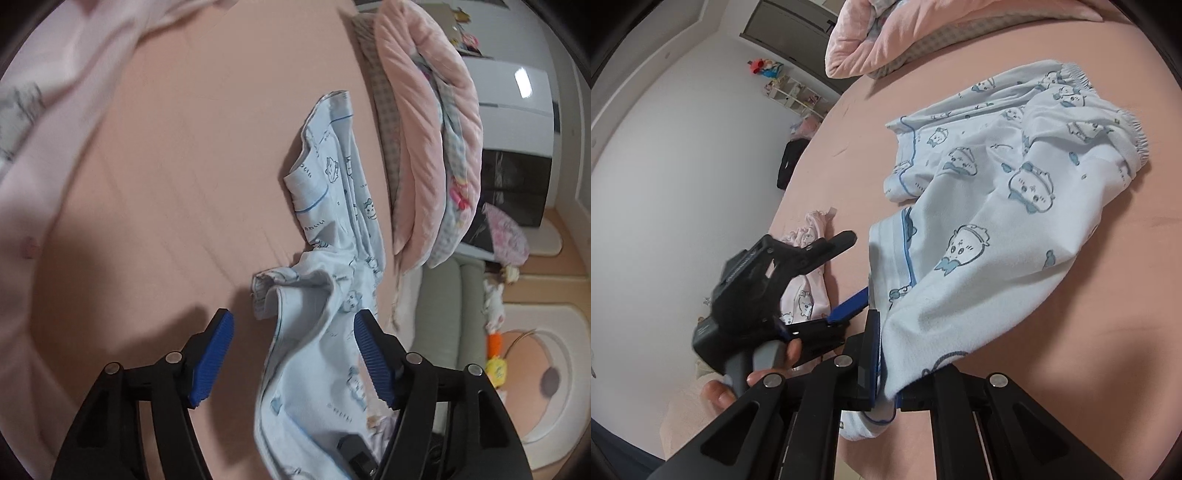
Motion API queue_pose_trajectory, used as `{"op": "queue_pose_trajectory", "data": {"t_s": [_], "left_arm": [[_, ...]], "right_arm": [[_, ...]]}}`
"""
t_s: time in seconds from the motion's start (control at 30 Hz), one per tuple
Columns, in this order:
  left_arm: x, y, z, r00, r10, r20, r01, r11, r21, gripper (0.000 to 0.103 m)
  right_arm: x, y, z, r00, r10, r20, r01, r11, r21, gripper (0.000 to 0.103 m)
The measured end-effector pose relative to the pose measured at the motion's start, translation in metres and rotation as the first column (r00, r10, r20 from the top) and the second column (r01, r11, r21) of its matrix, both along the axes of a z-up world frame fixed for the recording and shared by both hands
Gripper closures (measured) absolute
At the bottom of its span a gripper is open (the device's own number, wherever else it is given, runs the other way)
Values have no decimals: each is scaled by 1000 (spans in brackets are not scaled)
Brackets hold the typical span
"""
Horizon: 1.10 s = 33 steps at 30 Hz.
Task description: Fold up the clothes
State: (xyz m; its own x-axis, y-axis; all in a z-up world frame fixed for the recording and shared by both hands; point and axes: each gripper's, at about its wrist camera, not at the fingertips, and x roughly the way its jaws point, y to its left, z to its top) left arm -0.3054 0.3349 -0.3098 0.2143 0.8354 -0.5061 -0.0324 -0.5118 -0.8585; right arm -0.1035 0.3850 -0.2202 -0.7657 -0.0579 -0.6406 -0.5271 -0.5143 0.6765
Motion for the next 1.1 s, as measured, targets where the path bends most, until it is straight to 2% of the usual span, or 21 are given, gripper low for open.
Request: {"op": "queue_pose_trajectory", "data": {"t_s": [0.1,0.2,0.37,0.4,0.43,0.53,0.63,0.77,0.83,1.1], "left_arm": [[1,7,-10,998,24,56,-25,1000,18,37],[6,15,-19,996,7,84,-8,1000,11,37],[16,33,-10,999,-41,3,41,999,15,39],[18,36,-7,999,-46,-22,46,999,18,50],[20,40,-4,998,-50,-49,51,999,18,65],[23,47,2,993,-60,-106,63,998,27,81],[24,46,4,989,-52,-138,57,998,34,88],[23,40,14,977,-46,-210,54,998,35,95],[23,40,21,968,-50,-245,62,997,41,95],[23,38,46,930,-52,-365,70,997,38,95]], "right_arm": [[1,0,1,1000,-4,18,3,1000,13,98],[3,0,0,999,-11,39,10,1000,18,98],[10,-1,0,997,-36,66,34,999,25,98],[11,0,-1,997,-40,72,38,999,24,98],[12,0,-2,996,-43,77,42,999,24,98],[15,1,-3,993,-57,100,53,998,40,98],[20,1,-4,992,-62,111,57,997,45,98],[23,0,-5,987,-74,144,65,996,65,98],[24,-2,-5,978,-83,191,67,994,90,98],[19,-13,-21,921,-115,373,56,985,166,98]]}}
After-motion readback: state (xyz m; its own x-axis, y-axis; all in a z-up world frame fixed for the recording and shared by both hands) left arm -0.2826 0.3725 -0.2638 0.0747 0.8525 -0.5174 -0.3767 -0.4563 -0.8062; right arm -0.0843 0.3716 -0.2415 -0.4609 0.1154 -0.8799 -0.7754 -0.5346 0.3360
